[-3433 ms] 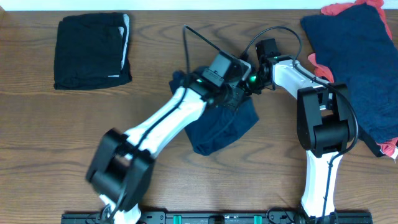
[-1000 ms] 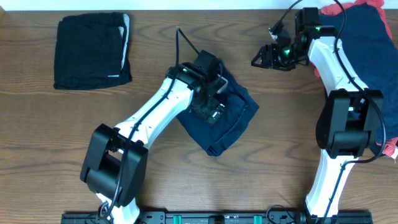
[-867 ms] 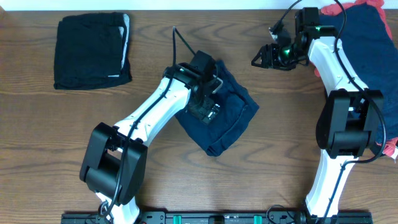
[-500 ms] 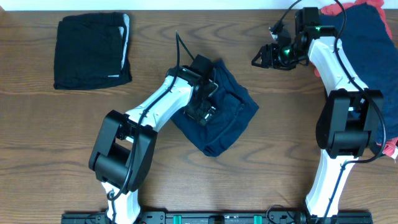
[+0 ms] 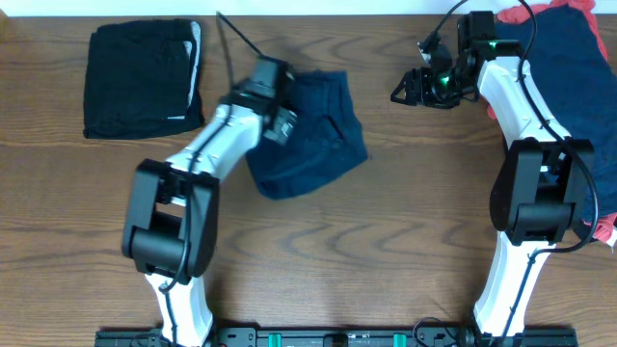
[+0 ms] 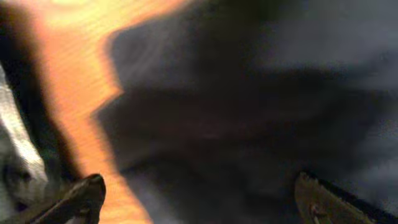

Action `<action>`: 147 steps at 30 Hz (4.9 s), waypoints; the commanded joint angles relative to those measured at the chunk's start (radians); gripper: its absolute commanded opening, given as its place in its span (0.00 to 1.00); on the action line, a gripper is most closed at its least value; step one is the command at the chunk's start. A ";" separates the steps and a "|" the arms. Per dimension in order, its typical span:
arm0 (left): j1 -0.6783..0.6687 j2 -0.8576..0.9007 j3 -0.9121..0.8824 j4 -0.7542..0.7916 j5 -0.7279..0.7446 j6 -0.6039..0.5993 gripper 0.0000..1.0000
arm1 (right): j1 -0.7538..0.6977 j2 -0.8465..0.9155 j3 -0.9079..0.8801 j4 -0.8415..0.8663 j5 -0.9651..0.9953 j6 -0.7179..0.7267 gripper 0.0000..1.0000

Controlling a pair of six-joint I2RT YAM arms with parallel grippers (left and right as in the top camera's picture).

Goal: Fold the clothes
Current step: 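Grasp the folded navy shorts bundle with the left gripper and lift, then carry the shorts with the left gripper onto the black stack at upper left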

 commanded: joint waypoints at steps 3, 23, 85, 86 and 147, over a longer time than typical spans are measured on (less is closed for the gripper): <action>0.010 -0.004 0.076 -0.049 0.051 0.040 0.98 | 0.003 -0.008 0.003 0.005 -0.001 -0.017 0.66; -0.218 0.048 0.250 -0.186 0.398 -0.305 0.98 | -0.156 -0.062 0.100 -0.026 -0.001 -0.002 0.84; -0.354 0.345 0.259 -0.161 0.024 -0.526 0.88 | -0.183 -0.064 0.124 -0.113 0.028 -0.058 0.89; -0.357 0.346 0.259 -0.170 0.013 -0.522 0.88 | -0.180 -0.064 0.124 -0.113 0.028 -0.058 0.89; 0.053 -0.129 0.666 -0.717 -0.101 -0.099 0.06 | -0.170 -0.064 0.124 -0.114 0.025 -0.066 0.89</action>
